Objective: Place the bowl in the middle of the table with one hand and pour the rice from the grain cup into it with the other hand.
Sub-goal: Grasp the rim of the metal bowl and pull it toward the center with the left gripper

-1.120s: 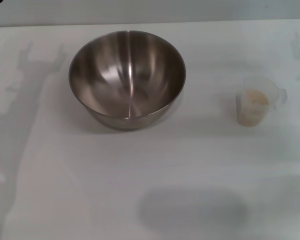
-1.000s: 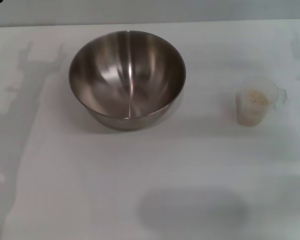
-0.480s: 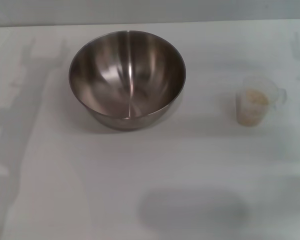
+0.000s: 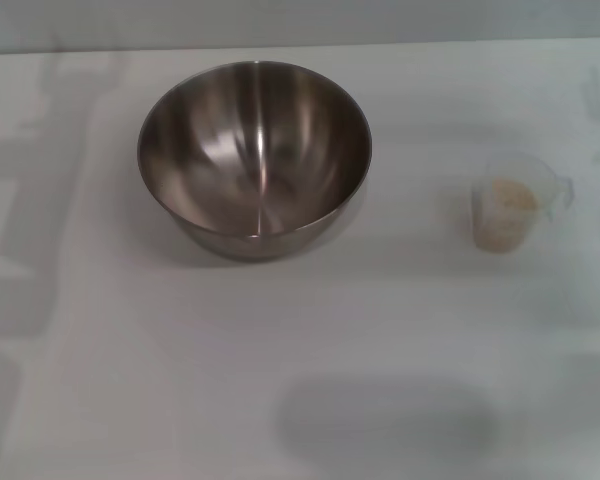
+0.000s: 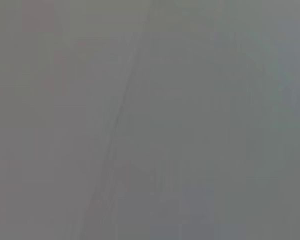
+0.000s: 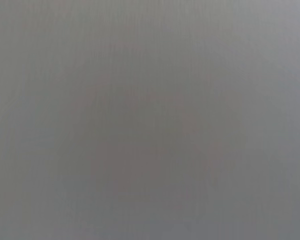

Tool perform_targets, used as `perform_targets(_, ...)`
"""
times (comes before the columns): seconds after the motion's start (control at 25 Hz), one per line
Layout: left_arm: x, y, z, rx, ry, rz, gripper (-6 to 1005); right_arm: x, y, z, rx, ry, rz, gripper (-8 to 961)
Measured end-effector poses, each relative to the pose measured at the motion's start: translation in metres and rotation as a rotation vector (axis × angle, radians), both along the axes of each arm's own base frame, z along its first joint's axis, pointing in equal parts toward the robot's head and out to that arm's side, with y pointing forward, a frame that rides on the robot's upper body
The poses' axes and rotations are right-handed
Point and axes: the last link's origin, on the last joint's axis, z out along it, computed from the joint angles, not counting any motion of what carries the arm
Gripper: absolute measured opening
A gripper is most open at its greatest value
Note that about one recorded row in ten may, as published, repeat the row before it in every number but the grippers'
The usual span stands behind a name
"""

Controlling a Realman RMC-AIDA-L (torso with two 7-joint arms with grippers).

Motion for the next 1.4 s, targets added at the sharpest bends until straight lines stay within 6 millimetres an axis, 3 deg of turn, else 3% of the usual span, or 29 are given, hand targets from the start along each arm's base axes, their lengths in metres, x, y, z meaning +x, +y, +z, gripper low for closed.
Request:
perform_targets(0.24,0.031,0.003,0.013,-0.233,0.126,0.128,869,0.0,0.0,-0.001,-0.002,0.003,0.002,643)
perform_targets(0.28,0.043,-0.001,0.015,-0.302,0.209,0.15,868,-0.001,0.0,-0.001,-0.003,0.003,0.003,643)
perform_targets(0.48,0.064,-0.015,0.015,-0.462,0.379,0.2,868,-0.001,0.0,-0.002,-0.008,0.0,0.004,643)
perform_targets(0.72,0.07,-0.022,0.003,-0.672,0.492,0.266,867,0.0,0.0,-0.002,-0.012,0.0,0.002,643)
perform_targets(0.88,0.062,-0.025,-0.008,-0.822,0.53,0.32,867,-0.001,0.001,-0.003,-0.015,-0.001,0.003,643)
perform_targets(1.4,0.054,-0.023,-0.042,-1.023,0.507,0.377,864,-0.003,0.002,-0.003,-0.019,-0.002,0.009,642)
